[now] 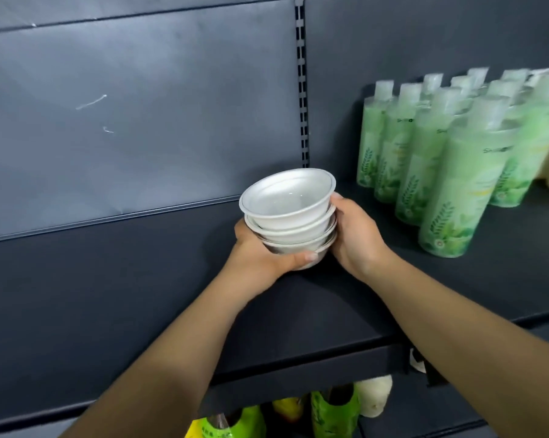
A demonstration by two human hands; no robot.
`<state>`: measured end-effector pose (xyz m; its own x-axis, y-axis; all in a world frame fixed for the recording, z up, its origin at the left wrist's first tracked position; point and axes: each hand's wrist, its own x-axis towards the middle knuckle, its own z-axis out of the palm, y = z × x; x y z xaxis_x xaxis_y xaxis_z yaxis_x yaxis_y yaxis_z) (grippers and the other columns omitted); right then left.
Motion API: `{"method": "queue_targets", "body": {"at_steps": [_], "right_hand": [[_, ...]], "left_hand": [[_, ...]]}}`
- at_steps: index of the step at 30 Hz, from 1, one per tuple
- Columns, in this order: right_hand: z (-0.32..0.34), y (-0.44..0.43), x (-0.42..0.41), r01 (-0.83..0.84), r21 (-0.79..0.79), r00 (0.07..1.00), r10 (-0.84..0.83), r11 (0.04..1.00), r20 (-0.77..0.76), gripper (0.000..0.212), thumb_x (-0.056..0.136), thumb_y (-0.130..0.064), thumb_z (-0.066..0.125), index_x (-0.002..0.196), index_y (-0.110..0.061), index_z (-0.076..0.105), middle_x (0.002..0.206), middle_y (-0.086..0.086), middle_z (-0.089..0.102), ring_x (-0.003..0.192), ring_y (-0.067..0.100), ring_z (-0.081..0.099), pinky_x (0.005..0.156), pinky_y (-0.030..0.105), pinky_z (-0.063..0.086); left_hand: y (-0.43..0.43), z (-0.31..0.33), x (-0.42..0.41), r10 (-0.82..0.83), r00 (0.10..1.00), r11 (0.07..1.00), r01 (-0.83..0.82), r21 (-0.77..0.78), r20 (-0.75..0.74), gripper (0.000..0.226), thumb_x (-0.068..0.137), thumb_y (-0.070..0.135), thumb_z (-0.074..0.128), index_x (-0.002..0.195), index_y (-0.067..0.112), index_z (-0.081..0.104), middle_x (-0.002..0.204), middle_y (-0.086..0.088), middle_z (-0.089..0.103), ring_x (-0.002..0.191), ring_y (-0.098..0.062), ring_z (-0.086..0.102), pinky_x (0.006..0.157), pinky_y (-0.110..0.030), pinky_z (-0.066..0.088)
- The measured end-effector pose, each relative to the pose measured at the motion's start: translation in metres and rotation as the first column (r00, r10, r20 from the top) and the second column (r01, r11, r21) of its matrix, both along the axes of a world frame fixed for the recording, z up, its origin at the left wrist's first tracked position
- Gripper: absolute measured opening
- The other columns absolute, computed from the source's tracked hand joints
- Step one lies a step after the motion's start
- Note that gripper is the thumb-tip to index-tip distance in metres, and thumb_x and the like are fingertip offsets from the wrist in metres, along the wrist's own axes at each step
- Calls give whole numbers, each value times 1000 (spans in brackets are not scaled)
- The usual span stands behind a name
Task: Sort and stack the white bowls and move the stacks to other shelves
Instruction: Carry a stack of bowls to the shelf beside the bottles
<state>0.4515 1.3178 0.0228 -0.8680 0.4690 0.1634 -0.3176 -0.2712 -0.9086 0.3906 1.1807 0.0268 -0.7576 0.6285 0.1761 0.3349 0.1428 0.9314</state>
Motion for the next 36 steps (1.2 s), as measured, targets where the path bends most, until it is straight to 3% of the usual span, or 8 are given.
{"method": "queue_targets", "body": {"at_steps": [6,9,13,16,20,26,31,36], "right_hand": [[-2,45,-28,-239,340,968,194,910,161,64,81,-54,43,140,-30,32,143,-11,42,132,6,37,114,36,25],[1,56,-38,-256,452,964,191,854,185,77,77,-50,61,142,-35,23,141,-16,40,129,1,39,109,27,30],[1,63,-59,-149,486,987,97,861,130,53,87,-33,57,133,-39,31,129,-20,48,112,-16,45,97,7,36],[-1,70,-76,-130,500,989,80,856,121,56,84,-38,60,134,-34,36,132,-15,52,121,-4,47,104,21,35],[-2,76,-86,-124,484,992,91,867,91,51,86,-31,56,132,-34,34,130,-16,51,122,-3,45,105,20,35],[-4,82,-92,-64,517,997,38,854,60,66,72,-49,59,133,-33,38,140,-5,45,132,7,39,114,37,28],[-7,84,-90,-89,488,995,61,868,73,71,73,-46,61,138,-28,38,135,-12,51,126,0,44,109,27,33],[-7,86,-90,-101,475,994,72,874,79,56,80,-35,56,134,-33,39,126,-22,53,120,-7,46,101,13,37]], "left_hand": [[25,0,-44,-49,997,998,52,-41,65,105,52,24,89,136,20,25,128,10,49,115,-5,49,92,-20,42],[36,2,-67,-130,990,991,131,-26,48,92,46,28,87,127,25,42,121,10,60,112,-5,56,92,-20,47],[51,-1,-91,-181,979,982,175,73,98,78,55,12,81,125,18,49,120,1,64,112,-12,59,90,-23,50],[60,-1,-107,-174,981,981,165,98,85,85,49,23,85,126,19,47,122,-1,63,113,-12,59,93,-27,49],[68,-3,-119,-152,988,985,150,86,9,66,55,15,82,112,30,53,111,12,66,104,-1,61,84,-16,49],[71,-4,-123,-113,992,986,119,120,-53,72,54,16,85,116,26,51,113,12,63,102,3,60,83,-11,48],[71,-6,-125,-83,995,988,89,125,-56,78,51,25,82,122,21,50,115,13,63,104,3,59,87,-13,48],[71,-8,-127,-94,994,987,99,125,-47,84,51,26,83,126,17,47,118,7,62,107,-1,59,88,-15,48]]}}
